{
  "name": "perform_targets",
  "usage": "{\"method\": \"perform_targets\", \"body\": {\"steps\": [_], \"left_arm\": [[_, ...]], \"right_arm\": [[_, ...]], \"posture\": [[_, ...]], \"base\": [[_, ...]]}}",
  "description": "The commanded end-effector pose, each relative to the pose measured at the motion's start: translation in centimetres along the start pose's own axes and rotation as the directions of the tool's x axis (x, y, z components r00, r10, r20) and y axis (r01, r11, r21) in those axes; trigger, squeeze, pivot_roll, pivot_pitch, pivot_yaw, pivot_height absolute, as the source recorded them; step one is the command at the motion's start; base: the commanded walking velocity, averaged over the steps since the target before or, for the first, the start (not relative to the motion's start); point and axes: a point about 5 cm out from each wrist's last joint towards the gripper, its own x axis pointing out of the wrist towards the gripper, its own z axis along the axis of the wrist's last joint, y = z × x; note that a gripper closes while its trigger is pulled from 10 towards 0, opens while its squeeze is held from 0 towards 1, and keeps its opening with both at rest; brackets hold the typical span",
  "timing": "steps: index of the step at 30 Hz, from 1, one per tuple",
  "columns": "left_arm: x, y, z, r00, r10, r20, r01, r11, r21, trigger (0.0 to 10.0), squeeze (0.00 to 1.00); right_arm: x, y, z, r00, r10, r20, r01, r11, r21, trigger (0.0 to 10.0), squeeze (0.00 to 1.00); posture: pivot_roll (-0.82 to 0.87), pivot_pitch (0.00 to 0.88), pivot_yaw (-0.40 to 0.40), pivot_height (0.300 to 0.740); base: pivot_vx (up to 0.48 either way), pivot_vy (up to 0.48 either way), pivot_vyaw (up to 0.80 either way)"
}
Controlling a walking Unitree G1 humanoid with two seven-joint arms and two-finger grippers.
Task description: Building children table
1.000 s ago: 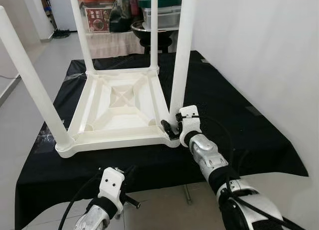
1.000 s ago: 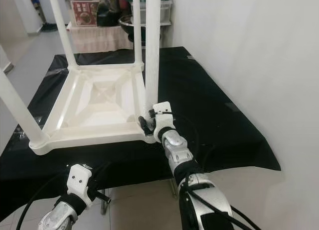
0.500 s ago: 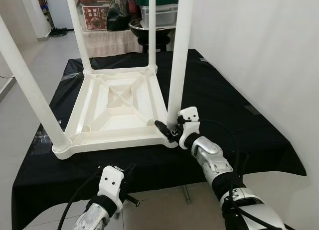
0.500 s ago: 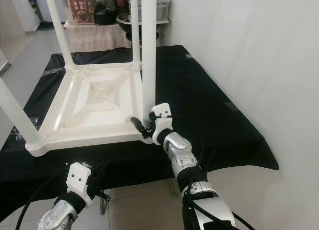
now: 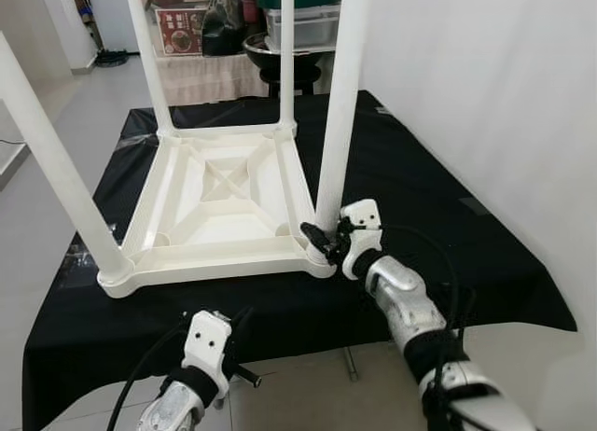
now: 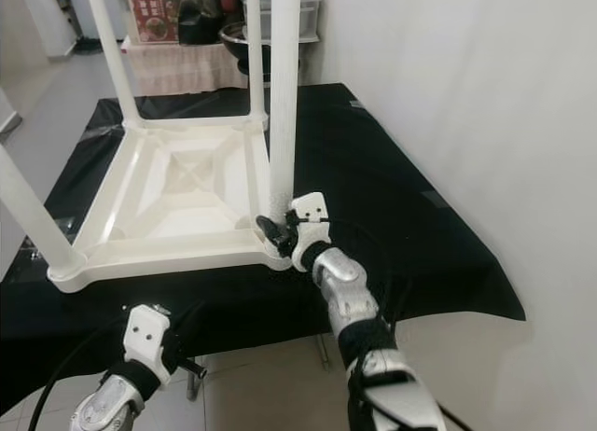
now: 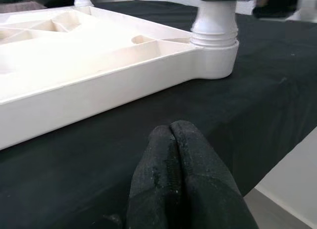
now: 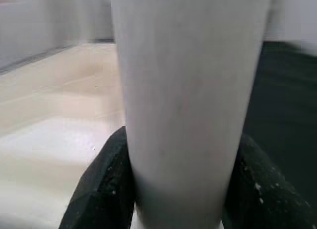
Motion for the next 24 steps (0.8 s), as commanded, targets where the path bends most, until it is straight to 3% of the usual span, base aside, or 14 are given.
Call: {"method": "perform_targets", "body": {"steps": [1,3,5,9,12,15,16,17,19,20,23,24], "left_arm": [[-0.4,0.2,-0.3,1.000,0.005,-0.019,-0.005,1.000,-0.008,10.0,0.00],[-0.4,0.2,-0.3,1.000,0.005,-0.018,-0.005,1.000,-0.008,10.0,0.00],[-0.3,0.2,-0.4,1.000,0.012,-0.023,-0.012,1.000,0.006,10.0,0.00],[-0.2,0.3,-0.4,1.000,0.009,-0.022,-0.009,1.000,-0.006,10.0,0.00],[-0.2,0.3,-0.5,1.000,0.009,-0.022,-0.009,1.000,-0.004,10.0,0.00],[-0.1,0.4,-0.5,1.000,0.013,-0.023,-0.013,1.000,0.003,10.0,0.00],[-0.2,0.4,-0.5,1.000,0.014,-0.024,-0.014,1.000,0.004,10.0,0.00],[-0.2,0.4,-0.5,1.000,0.015,-0.025,-0.015,1.000,0.003,10.0,0.00],[-0.3,0.5,-0.5,1.000,0.015,-0.025,-0.015,1.000,0.003,10.0,0.00],[-0.3,0.5,-0.5,1.000,0.014,-0.026,-0.014,1.000,0.004,10.0,0.00],[-0.3,0.5,-0.5,1.000,0.014,-0.026,-0.014,1.000,0.004,10.0,0.00],[-0.3,0.5,-0.5,1.000,0.014,-0.026,-0.014,1.000,0.004,10.0,0.00]], "right_arm": [[-1.9,-3.7,-3.3,0.929,-0.351,-0.122,0.348,0.937,-0.046,0.0,0.00],[-2.2,-3.6,-4.0,0.920,-0.360,-0.154,0.357,0.933,-0.044,0.0,0.00],[-2.2,-2.4,-4.3,0.950,-0.277,-0.145,0.265,0.959,-0.098,0.0,0.00],[-1.8,-2.7,-3.5,0.953,-0.274,-0.129,0.259,0.958,-0.126,0.0,0.00],[-1.5,-2.7,-3.0,0.954,-0.275,-0.117,0.262,0.958,-0.113,0.0,0.00],[-0.8,-1.4,-2.4,0.969,-0.219,-0.115,0.209,0.974,-0.093,0.0,0.00],[-0.6,-0.8,-2.3,0.976,-0.187,-0.111,0.177,0.979,-0.097,2.9,0.00],[-0.5,-0.5,-2.2,0.980,-0.167,-0.108,0.157,0.983,-0.100,9.6,0.00],[-0.4,-0.1,-2.1,0.982,-0.153,-0.112,0.141,0.984,-0.110,10.0,0.00],[0.1,0.3,-1.2,0.991,-0.101,-0.086,0.090,0.988,-0.122,10.0,0.07],[0.3,0.4,-0.9,0.993,-0.088,-0.078,0.077,0.989,-0.125,10.0,0.07],[0.5,0.3,-0.2,0.996,-0.065,-0.054,0.059,0.993,-0.106,10.0,1.00]], "posture": [[0.09,0.032,-0.035,0.740],[0.09,0.032,-0.035,0.740],[0.09,0.033,-0.031,0.740],[0.07,0.025,-0.033,0.740],[0.07,0.024,-0.033,0.740],[0.08,0.019,-0.032,0.740],[0.09,0.017,-0.031,0.740],[0.09,0.017,-0.031,0.740],[0.09,0.018,-0.028,0.740],[0.09,0.017,-0.030,0.740],[0.09,0.017,-0.030,0.740],[0.09,0.017,-0.032,0.740]], "base": [[0.000,0.000,0.00],[0.000,0.000,0.00],[0.000,0.000,0.00],[0.000,0.000,0.00],[0.000,0.000,0.00],[0.000,0.000,0.00],[0.000,0.000,0.00],[0.000,0.000,0.00],[0.000,0.000,0.00],[0.000,0.000,0.00],[0.000,0.000,0.00],[0.000,0.000,0.00]]}}
